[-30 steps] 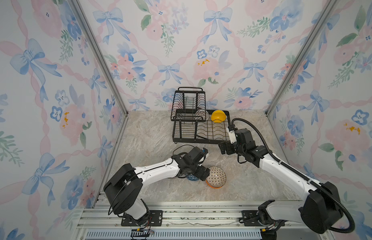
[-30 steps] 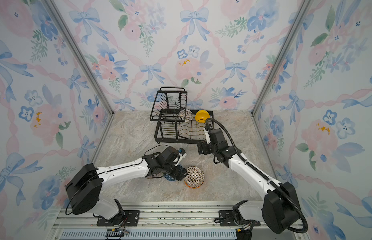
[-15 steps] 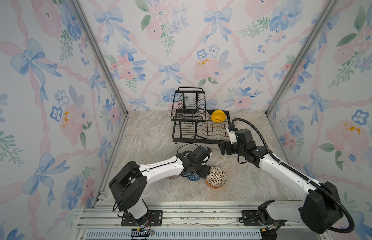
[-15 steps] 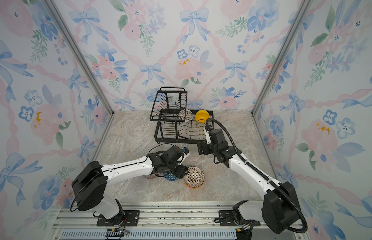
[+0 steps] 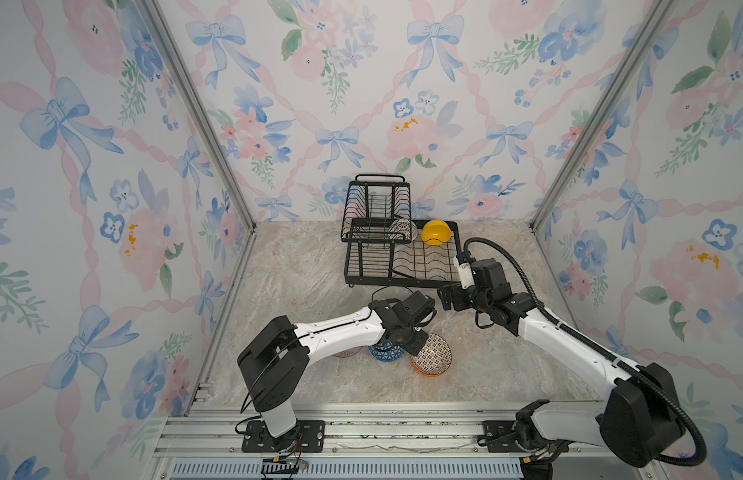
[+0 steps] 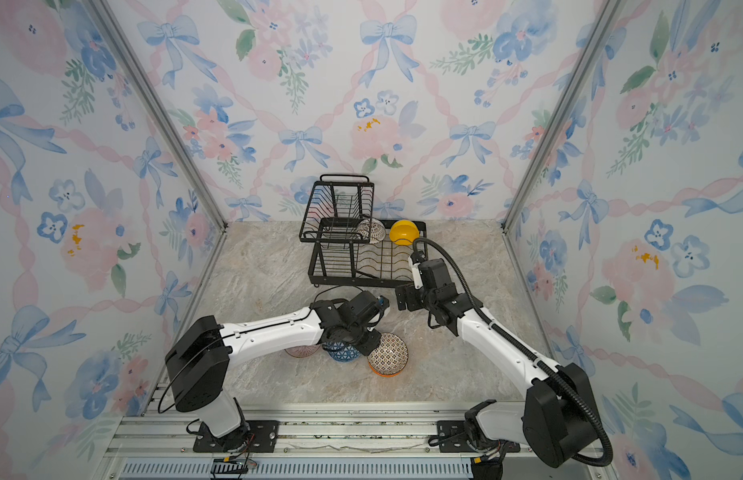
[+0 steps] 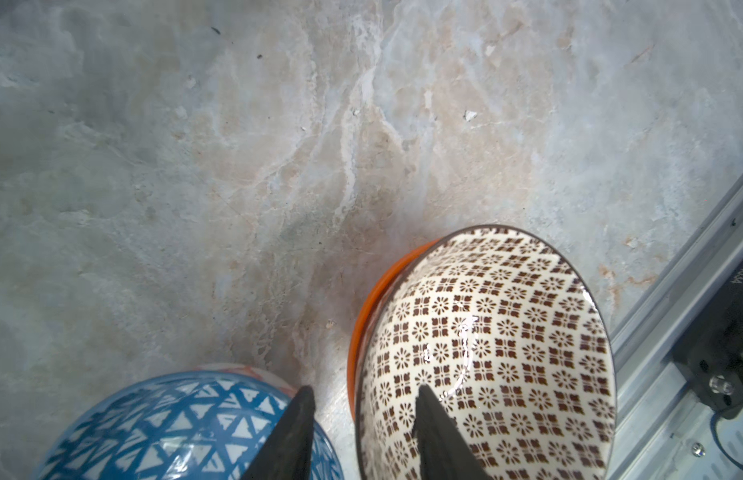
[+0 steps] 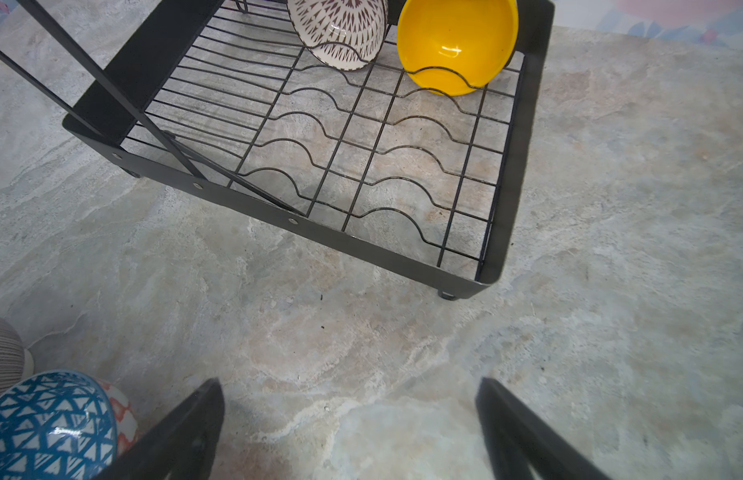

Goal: Load the bowls into the dish rack
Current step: 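Move the left gripper over the rim of the orange-backed brown-patterned bowl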

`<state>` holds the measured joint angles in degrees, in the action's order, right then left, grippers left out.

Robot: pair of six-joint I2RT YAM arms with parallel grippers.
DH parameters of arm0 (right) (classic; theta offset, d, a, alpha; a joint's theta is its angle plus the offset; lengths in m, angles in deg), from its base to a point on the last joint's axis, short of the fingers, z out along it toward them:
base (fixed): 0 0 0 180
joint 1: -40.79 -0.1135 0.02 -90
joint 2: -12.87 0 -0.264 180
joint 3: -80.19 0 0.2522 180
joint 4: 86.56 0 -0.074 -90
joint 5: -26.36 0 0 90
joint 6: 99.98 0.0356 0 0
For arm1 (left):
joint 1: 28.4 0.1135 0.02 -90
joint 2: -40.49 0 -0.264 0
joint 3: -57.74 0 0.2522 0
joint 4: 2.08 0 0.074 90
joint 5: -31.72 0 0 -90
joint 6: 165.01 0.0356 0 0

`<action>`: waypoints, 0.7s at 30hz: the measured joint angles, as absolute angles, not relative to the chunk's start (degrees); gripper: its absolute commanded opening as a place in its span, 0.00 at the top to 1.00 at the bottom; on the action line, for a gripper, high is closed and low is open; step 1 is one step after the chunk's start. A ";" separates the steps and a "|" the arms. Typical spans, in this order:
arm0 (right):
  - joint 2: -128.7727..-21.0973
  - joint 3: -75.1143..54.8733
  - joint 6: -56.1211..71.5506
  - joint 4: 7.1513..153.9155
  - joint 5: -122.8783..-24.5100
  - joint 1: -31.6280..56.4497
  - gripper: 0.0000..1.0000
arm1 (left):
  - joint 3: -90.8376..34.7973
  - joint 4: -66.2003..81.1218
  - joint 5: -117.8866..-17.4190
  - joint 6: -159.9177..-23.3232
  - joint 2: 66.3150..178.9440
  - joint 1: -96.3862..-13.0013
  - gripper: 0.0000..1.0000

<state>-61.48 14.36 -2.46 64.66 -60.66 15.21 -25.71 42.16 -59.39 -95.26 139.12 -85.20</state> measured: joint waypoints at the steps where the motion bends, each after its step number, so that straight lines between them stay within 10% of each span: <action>1: -61.48 14.42 -2.46 64.70 -60.68 15.34 0.03 | -26.02 42.66 -59.21 -95.29 139.49 -85.40 0.65; 21: -61.15 15.91 -2.46 65.60 -61.99 16.65 0.03 | -29.19 46.97 -58.27 -95.83 141.21 -85.77 0.85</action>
<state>-61.15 15.91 -2.46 65.60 -61.99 16.65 -29.19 46.97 -58.27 -95.83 141.21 -85.77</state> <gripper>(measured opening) 0.968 0.147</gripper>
